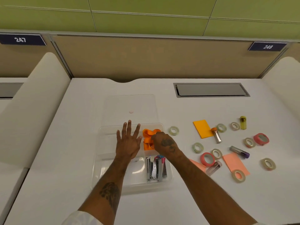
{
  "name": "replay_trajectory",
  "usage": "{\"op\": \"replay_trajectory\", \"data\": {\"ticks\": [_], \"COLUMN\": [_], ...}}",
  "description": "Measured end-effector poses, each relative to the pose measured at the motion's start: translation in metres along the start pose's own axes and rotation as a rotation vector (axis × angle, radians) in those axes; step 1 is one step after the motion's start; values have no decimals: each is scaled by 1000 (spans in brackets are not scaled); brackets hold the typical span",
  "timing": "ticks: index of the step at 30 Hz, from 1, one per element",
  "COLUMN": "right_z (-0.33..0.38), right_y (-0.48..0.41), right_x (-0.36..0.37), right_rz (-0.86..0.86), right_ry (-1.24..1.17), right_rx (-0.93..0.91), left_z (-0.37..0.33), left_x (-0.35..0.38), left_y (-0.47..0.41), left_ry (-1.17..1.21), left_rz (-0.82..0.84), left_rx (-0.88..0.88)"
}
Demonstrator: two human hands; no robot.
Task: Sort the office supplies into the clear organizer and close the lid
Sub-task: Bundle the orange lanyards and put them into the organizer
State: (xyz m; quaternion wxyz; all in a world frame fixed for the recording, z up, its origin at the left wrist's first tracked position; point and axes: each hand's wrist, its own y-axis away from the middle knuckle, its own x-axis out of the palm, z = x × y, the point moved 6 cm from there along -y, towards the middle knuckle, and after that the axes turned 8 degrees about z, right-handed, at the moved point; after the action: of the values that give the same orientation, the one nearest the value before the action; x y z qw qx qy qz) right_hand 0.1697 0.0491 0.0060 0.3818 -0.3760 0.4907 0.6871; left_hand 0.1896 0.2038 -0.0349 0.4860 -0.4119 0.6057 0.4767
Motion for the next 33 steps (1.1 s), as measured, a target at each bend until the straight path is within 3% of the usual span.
{"op": "replay_trajectory", "data": {"ticks": [5,7,10,18,33], "right_z": [-15,-27,-51,-125,-278], "right_y": [23,36,52,110,148], "right_x": [-9,-12,-12,-17,-24], "right_rz": [-322,-376,-315,-343,-298], "right_ry": [119,131,149,131,136], "right_rx": [-27,16,148,328,296], "left_z": [-10,-20,-39,-107,-246], "left_x": [-24,-34,-45,-54,-16], "left_y": [6,10,13,22,25], "left_ry": [-29,-20,-13,-39,-39], "left_rz": [-79,-122,-149,-167,-132], "left_rx": [20,51,101,241,282]}}
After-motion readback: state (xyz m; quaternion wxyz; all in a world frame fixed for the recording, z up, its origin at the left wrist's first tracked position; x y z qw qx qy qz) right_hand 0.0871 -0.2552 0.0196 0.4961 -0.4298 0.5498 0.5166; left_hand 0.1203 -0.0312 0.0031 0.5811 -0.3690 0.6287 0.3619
